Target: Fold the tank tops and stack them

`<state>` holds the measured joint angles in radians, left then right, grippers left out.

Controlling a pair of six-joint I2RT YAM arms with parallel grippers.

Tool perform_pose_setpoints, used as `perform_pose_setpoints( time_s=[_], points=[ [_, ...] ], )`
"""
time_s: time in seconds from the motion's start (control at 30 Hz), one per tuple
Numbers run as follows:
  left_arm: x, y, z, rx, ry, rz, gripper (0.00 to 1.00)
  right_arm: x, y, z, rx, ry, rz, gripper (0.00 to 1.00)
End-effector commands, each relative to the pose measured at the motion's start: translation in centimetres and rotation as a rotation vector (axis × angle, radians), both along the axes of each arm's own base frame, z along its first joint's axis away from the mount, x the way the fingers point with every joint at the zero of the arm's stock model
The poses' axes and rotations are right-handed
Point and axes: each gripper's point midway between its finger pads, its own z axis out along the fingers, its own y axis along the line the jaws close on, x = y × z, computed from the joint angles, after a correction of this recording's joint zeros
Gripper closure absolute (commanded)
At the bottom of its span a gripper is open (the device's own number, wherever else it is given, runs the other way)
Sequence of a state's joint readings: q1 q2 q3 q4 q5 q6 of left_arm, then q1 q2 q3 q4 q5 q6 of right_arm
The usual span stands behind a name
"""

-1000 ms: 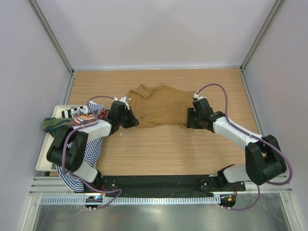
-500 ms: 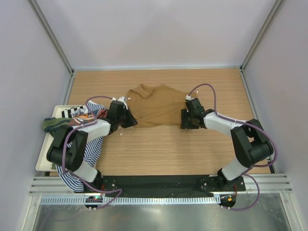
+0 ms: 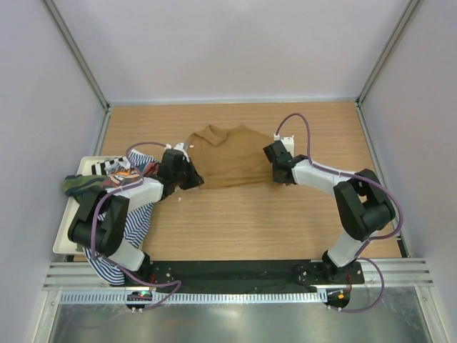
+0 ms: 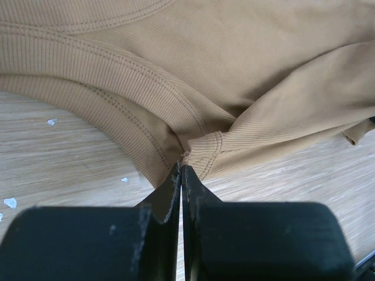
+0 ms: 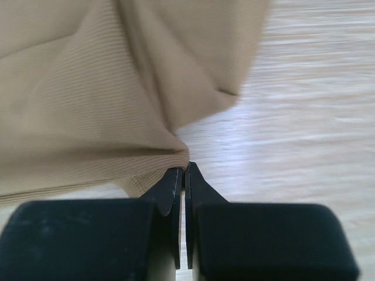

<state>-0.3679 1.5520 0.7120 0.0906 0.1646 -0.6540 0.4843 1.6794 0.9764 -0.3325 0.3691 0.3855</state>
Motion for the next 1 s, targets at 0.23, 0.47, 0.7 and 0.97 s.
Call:
perform_pose_setpoints(
  time_s=[0.23,0.47,0.7,0.97],
  points=[
    [0.9,1.1,3.0,0.017,-0.108,0.041,1.0,-2.6,-3.6,9.3,-0.255,-0.277,-0.152,0.95],
    [0.8,1.6,3.5,0.03,-0.127,0.057,1.0,-7.2,3.2,5.3,-0.119,-0.108,0.187,0.68],
    [0.8,2.4,3.4,0.057,-0.125,0.092,1.0,-9.7,5.9,4.1,0.033,-0.036,0.285,0.48],
    [0.7,3.0,2.5,0.092,-0.087,0.111,1.0,-8.4,4.8,3.1,-0.053,-0.056,0.222,0.48]
  ],
)
